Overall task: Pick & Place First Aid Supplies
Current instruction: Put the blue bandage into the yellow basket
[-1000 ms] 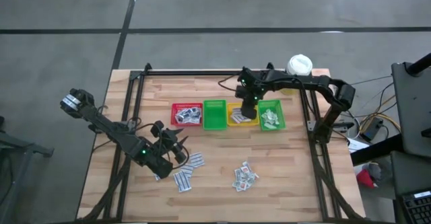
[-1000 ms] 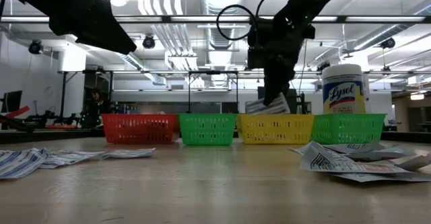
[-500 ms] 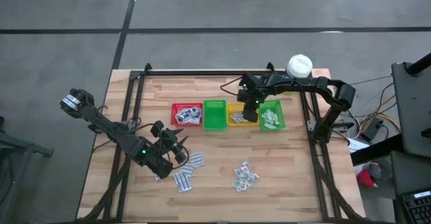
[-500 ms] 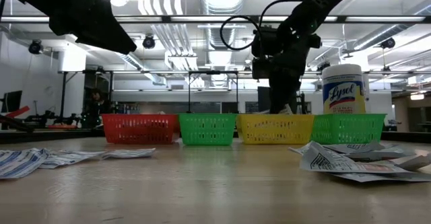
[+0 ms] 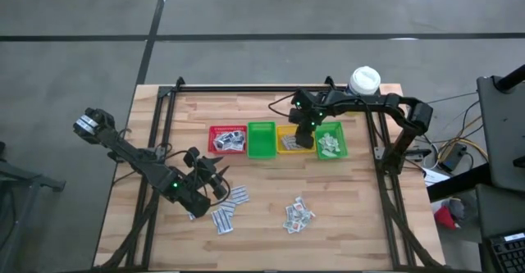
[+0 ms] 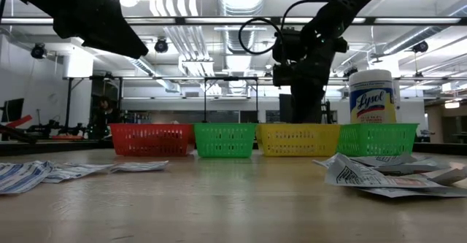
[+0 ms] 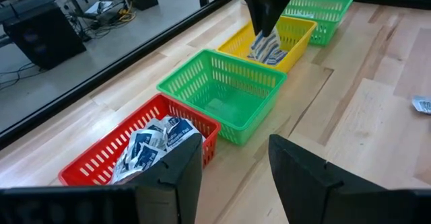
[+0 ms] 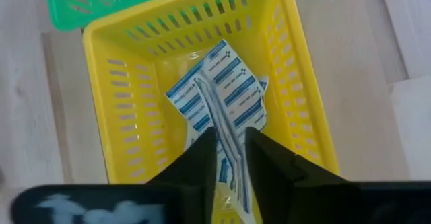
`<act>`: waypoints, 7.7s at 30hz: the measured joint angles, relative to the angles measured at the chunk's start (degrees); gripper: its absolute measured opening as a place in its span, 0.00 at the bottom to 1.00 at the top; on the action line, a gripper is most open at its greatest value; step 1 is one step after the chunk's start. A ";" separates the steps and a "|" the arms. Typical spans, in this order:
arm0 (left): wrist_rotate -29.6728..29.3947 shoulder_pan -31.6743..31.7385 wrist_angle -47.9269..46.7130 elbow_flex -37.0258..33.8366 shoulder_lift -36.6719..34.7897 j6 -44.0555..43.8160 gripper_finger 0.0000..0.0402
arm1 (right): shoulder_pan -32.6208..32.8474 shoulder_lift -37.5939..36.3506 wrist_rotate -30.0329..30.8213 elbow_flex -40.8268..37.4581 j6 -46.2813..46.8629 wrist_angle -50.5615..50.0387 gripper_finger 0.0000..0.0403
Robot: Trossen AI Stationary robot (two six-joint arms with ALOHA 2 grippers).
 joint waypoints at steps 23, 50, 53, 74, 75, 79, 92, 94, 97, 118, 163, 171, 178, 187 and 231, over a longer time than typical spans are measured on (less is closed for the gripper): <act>2.35 -1.14 -0.31 0.00 0.00 0.35 0.42 | 8.06 -16.24 -0.63 7.69 -1.38 -17.74 0.26; 35.65 -2.14 3.19 0.00 1.92 -3.85 0.42 | 18.60 -62.22 -0.66 -31.49 11.97 16.59 0.24; 40.31 -2.13 2.18 0.00 2.82 -8.62 0.42 | 18.62 -62.60 -0.67 -32.10 12.09 16.97 0.23; 53.80 -2.10 0.25 2.23 7.32 -16.78 0.42 | 18.53 -64.28 -2.51 -32.52 4.90 16.74 0.24; 54.21 -2.10 0.26 2.30 7.32 -16.98 0.42 | 18.53 -64.72 -1.94 -32.88 4.95 16.77 0.23; 55.64 -2.10 -0.04 2.38 7.32 -18.13 0.42 | 18.52 -66.54 -1.67 -35.24 6.84 17.27 0.22; 58.03 -1.20 -0.72 2.88 11.91 -19.06 0.42 | 18.56 -68.46 -1.59 -38.71 9.06 22.02 0.25; 58.03 -0.53 -0.87 2.97 12.72 -18.75 0.42 | 18.56 -68.46 -1.59 -38.71 9.28 22.62 0.26; 57.96 0.24 -0.89 2.99 13.36 -17.71 0.42 | 18.56 -68.46 -1.61 -38.71 9.38 22.83 0.26; 59.08 0.94 -1.88 3.17 18.93 -15.37 0.31 | 18.56 -68.46 -1.66 -38.71 10.85 22.84 0.25; 25.93 4.77 -4.81 16.53 8.75 1.72 0.00 | 18.58 -62.91 -2.41 -38.71 22.94 31.26 0.24; 22.58 10.61 3.01 17.47 8.90 13.81 0.00 | 18.58 -51.97 -5.41 -38.71 25.87 41.76 0.34; 21.54 14.68 4.33 17.14 8.92 18.08 0.00 | 18.60 -41.61 -6.75 -35.98 30.41 49.81 0.41; 17.16 16.41 4.31 17.00 8.92 20.11 0.00 | 18.58 -27.64 -6.23 -24.62 25.52 49.10 0.42; 12.08 16.48 6.47 12.31 8.96 16.81 0.00 | 18.69 0.30 0.43 7.17 20.34 26.14 0.38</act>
